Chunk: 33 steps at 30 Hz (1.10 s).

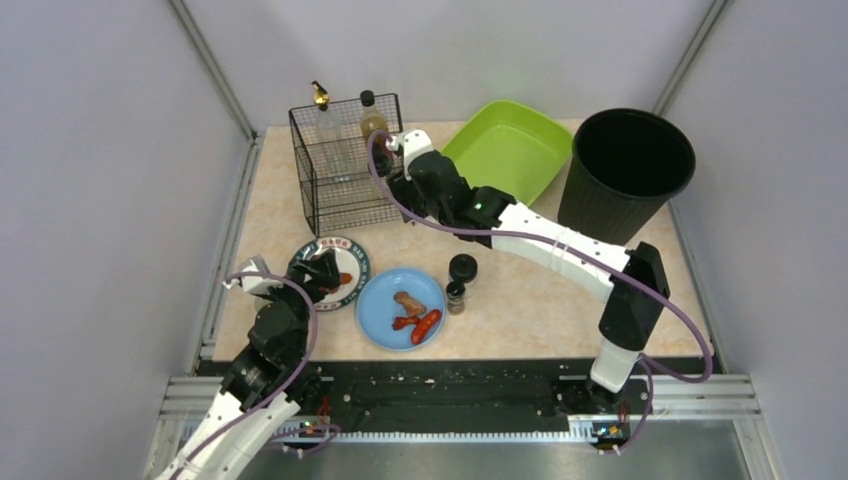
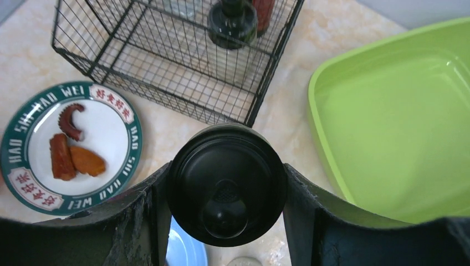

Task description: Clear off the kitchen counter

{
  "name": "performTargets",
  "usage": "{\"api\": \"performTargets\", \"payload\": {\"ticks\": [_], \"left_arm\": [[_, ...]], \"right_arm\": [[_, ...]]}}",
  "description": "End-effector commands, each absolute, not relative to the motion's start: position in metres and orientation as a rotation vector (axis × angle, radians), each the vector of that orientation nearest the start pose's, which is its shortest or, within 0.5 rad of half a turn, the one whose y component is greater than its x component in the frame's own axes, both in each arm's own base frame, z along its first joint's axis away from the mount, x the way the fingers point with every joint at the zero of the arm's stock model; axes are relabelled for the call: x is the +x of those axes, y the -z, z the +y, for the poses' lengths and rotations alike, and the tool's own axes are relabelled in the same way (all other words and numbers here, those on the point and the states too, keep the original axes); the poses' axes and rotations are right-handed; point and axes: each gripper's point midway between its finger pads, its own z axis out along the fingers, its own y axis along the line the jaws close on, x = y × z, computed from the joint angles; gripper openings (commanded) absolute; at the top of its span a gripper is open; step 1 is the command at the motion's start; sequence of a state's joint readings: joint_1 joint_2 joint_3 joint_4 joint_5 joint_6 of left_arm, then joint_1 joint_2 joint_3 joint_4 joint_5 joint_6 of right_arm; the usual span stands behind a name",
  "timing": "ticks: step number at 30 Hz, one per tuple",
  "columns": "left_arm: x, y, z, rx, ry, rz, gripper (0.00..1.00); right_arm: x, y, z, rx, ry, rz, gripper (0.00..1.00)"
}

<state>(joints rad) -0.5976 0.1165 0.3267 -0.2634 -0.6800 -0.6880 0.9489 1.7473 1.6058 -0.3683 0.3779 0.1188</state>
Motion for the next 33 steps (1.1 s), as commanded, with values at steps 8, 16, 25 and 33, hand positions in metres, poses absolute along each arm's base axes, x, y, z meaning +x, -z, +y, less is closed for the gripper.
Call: {"api": "performTargets", "payload": {"ticks": [8,16,25,33], "left_arm": [[0.222,-0.214,-0.039,-0.625,0.460,1.477,0.93],[0.221,-0.214,-0.039,-0.621,0.460,1.474,0.92],[0.220,-0.215,-0.039,-0.620,0.476,1.465,0.92],[0.220,-0.216,-0.040,-0.618,0.480,1.462,0.92]], "right_arm": [[0.351,-0.387,0.415,-0.525,-0.493,1.639,0.00],[0.365,-0.401,0.454,-0.521,-0.588,1.555,0.00],[0.389,-0.407,0.488,-0.501,-0.606,1.499,0.00],[0.416,-0.388,0.513,-0.452,-0.582,1.499,0.00]]}}
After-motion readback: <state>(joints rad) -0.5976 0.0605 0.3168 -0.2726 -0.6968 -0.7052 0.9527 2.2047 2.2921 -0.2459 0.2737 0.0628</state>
